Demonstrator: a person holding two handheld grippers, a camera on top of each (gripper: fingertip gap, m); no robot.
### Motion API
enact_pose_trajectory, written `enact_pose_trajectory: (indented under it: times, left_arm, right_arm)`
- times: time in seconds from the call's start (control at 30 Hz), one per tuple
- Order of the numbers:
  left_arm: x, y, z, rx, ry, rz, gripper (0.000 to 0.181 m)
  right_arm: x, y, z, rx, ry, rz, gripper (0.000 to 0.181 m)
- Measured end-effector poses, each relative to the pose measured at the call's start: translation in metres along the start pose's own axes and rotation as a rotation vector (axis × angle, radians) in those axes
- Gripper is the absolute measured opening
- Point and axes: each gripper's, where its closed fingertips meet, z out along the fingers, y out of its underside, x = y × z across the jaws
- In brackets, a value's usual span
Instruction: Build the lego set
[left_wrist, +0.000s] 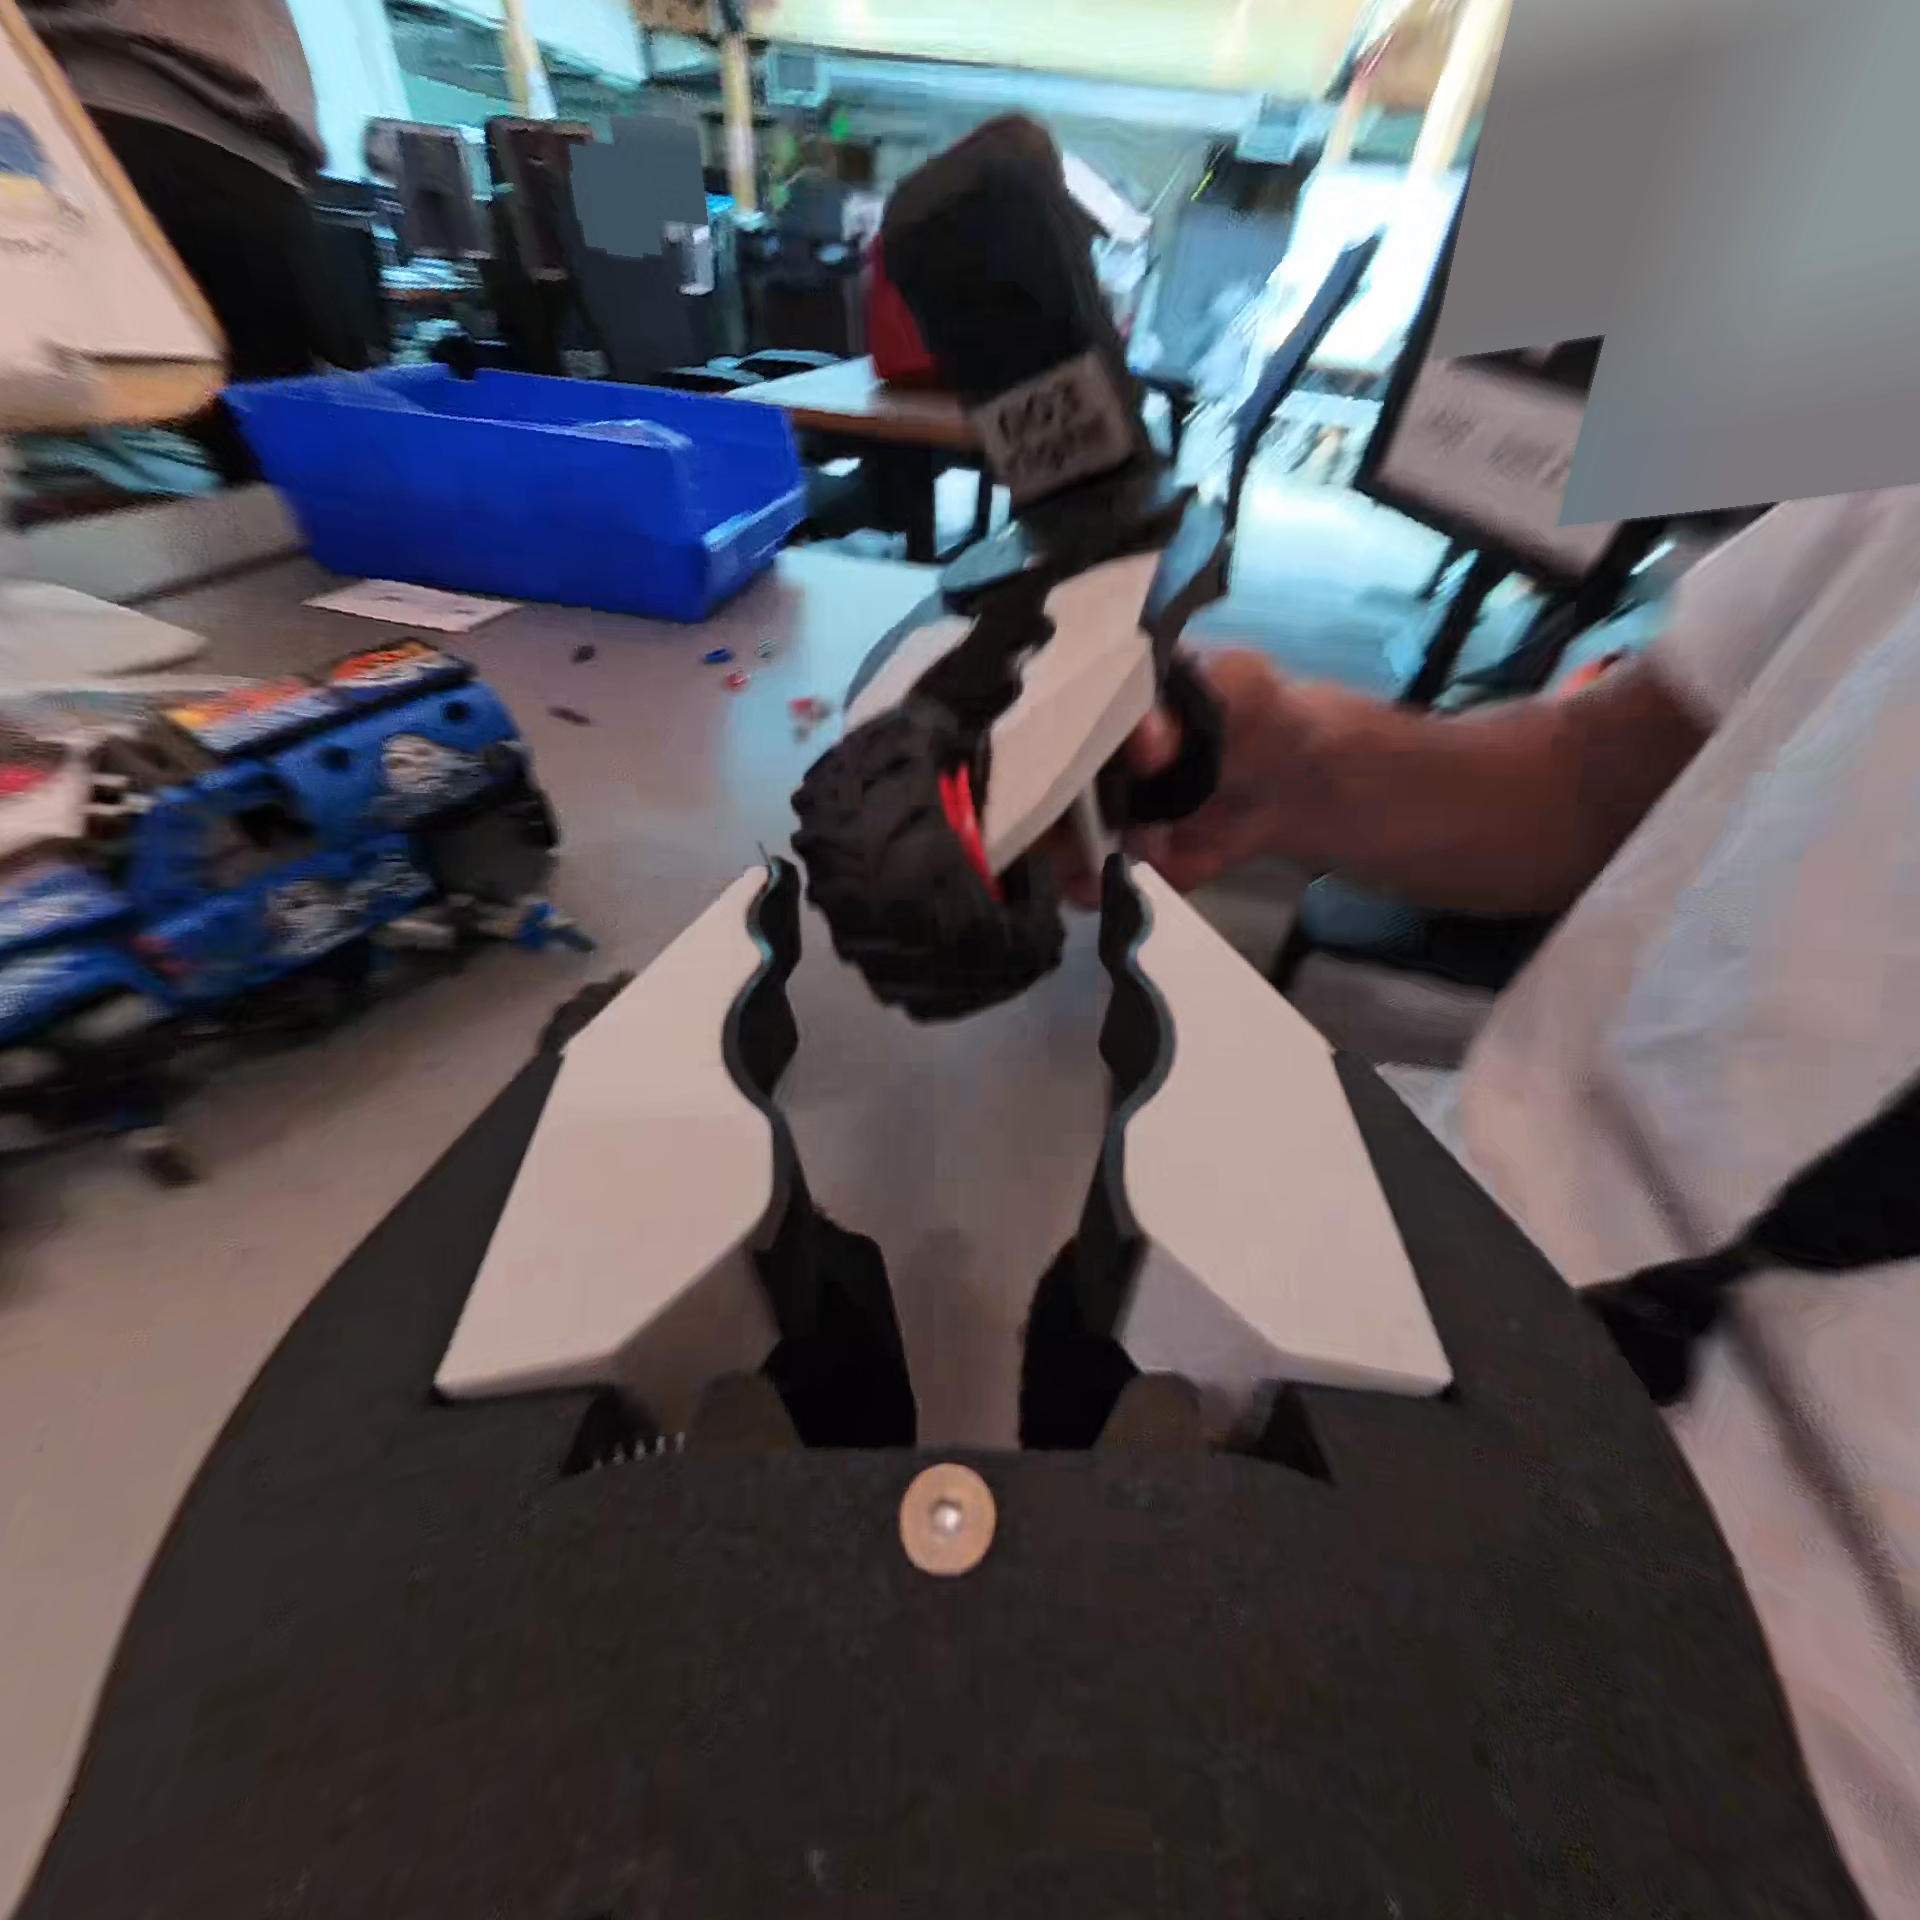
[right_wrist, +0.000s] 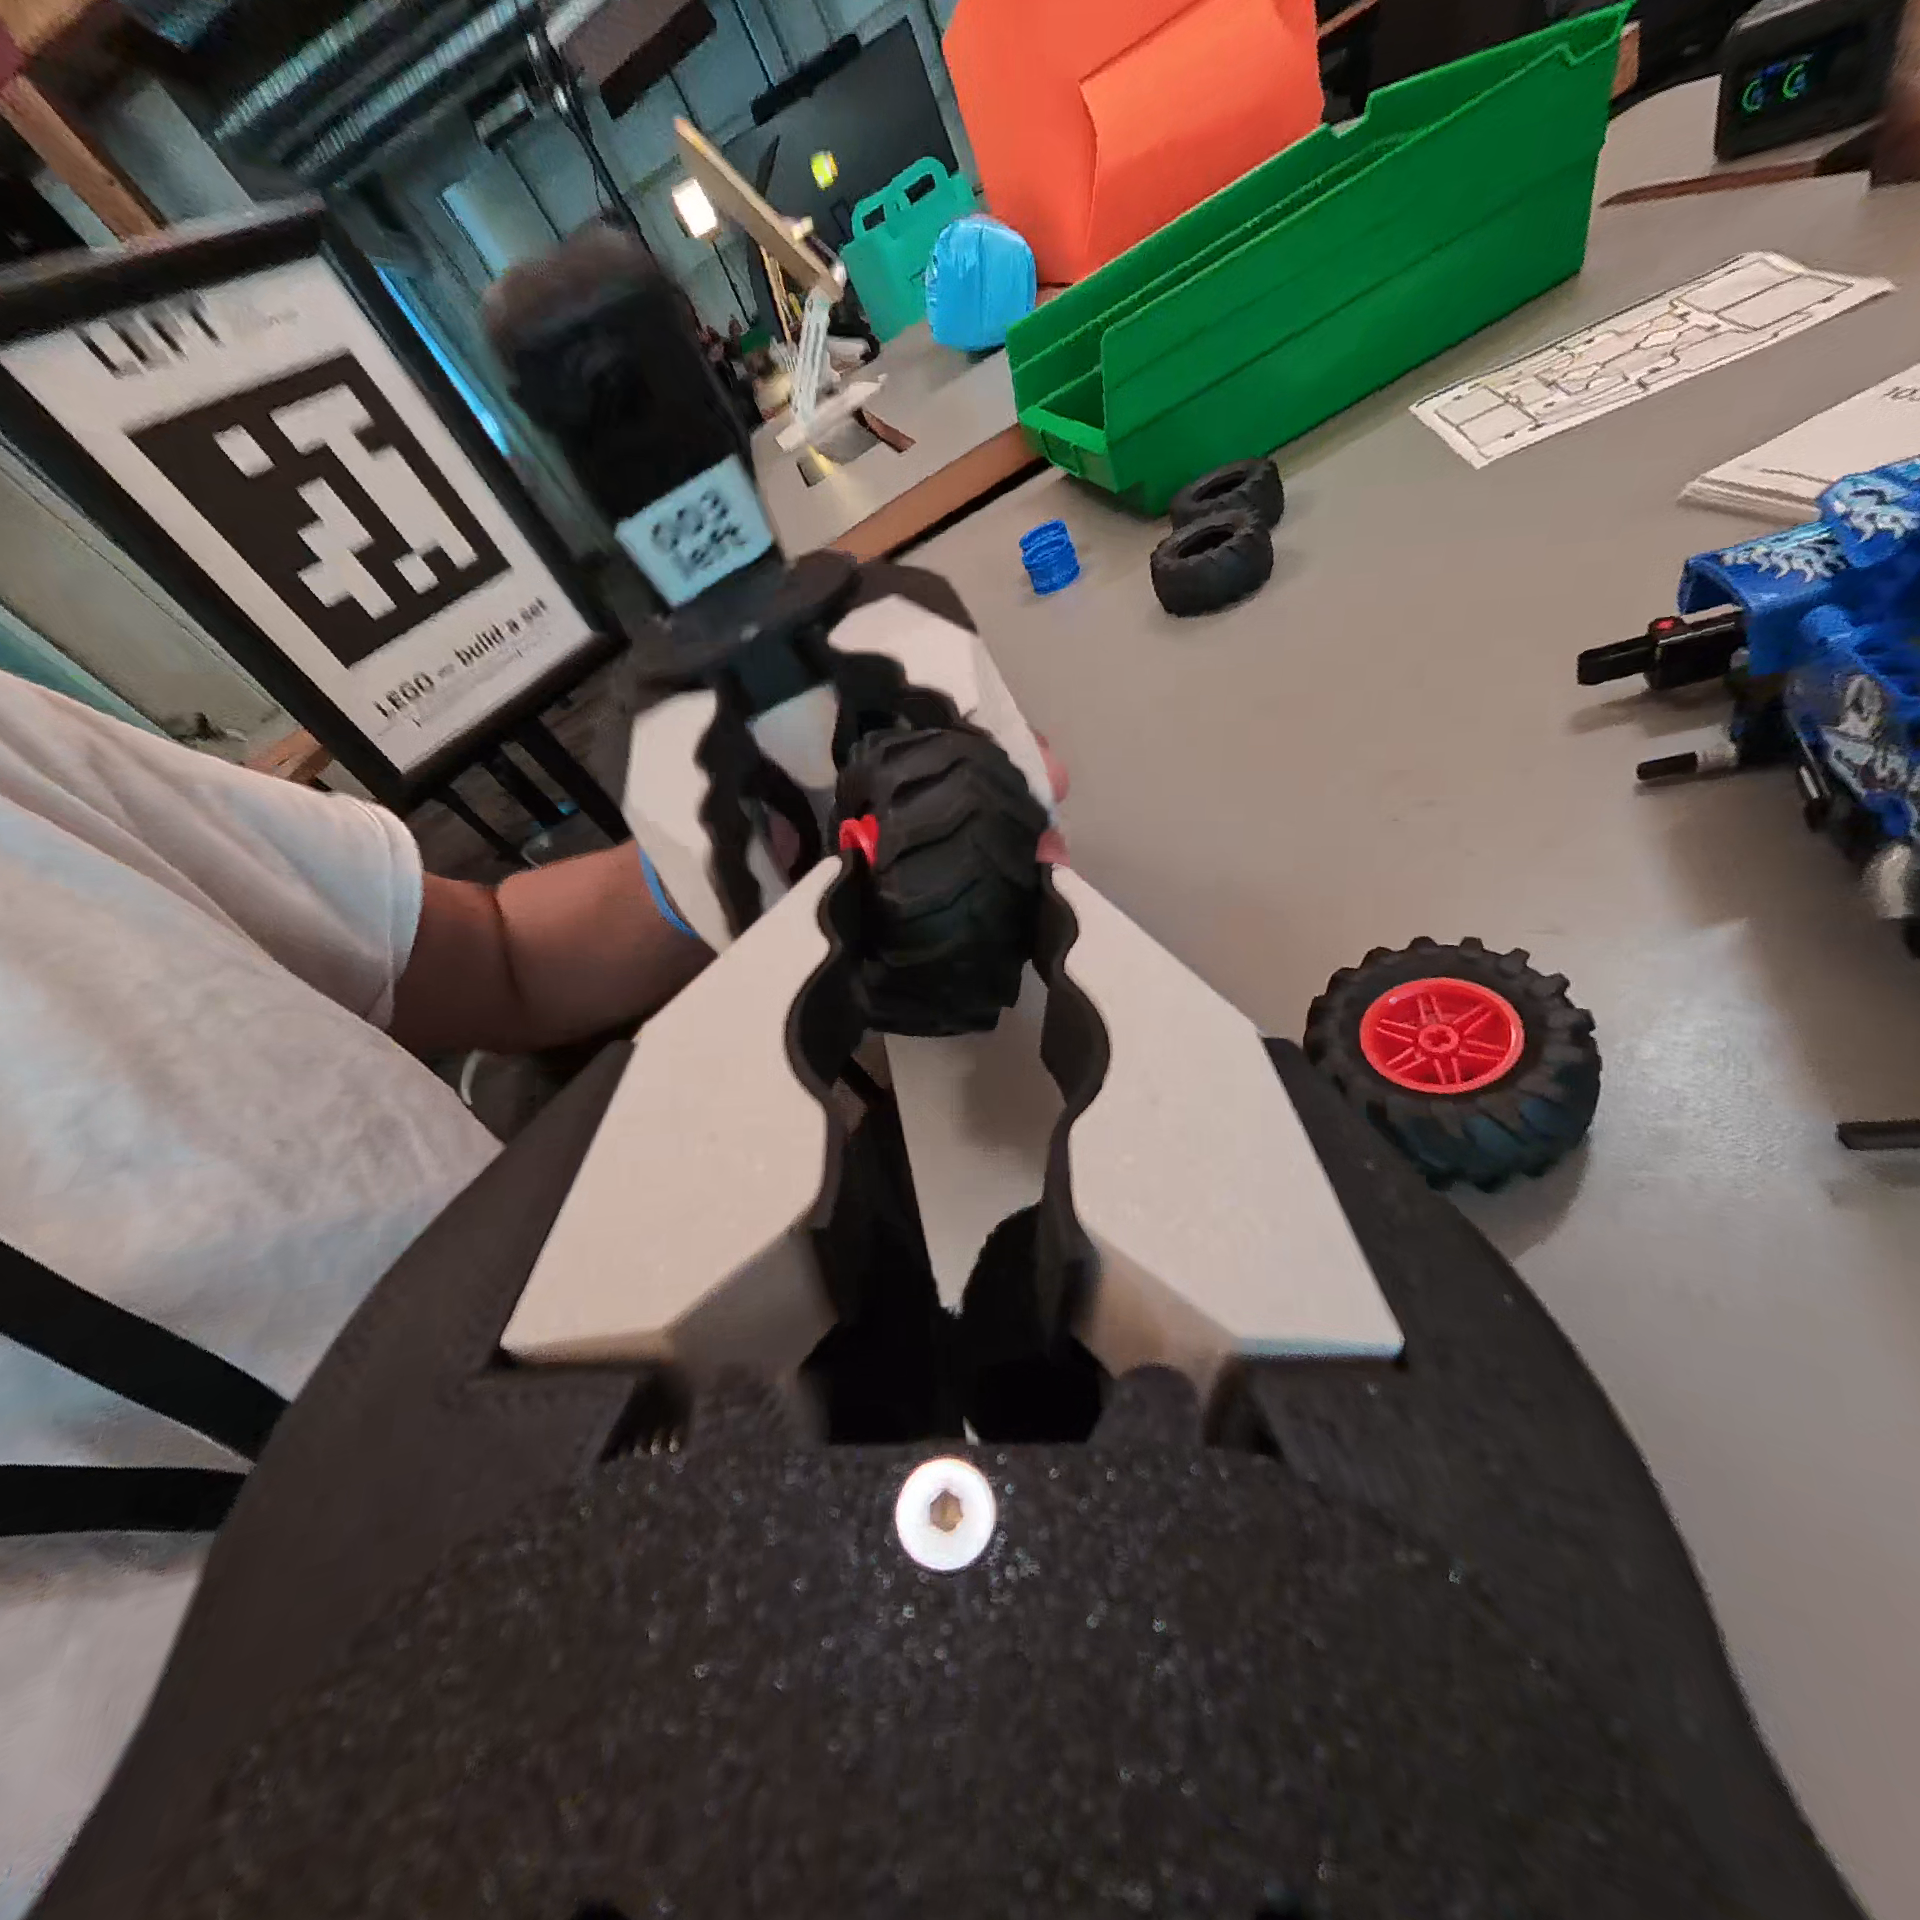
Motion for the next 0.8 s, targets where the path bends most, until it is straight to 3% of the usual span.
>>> enact_pose_trajectory:
  times: [0.1,0.3,0.53,0.73,0.8]
  left_arm:
    - [-0.003,-0.004,0.001,0.054,0.042,-0.112,0.042]
    - [-0.015,0.009,0.008,-0.057,-0.173,0.119,0.044]
    - [-0.02,0.012,0.012,-0.081,-0.254,0.165,0.043]
    - [-0.016,0.006,0.009,-0.026,-0.169,0.102,0.042]
    - [-0.015,0.01,0.008,-0.034,-0.12,0.045,0.039]
  right_arm:
    - [0.001,0.002,0.0,-0.014,0.043,-0.05,0.03]
    - [0.012,0.007,0.001,-0.045,0.107,0.021,0.028]
    - [0.019,0.011,0.0,-0.049,0.138,0.08,0.028]
    - [0.011,0.003,-0.001,-0.019,0.065,0.085,0.03]
    - [0.011,0.002,-0.001,-0.011,0.091,-0.011,0.03]
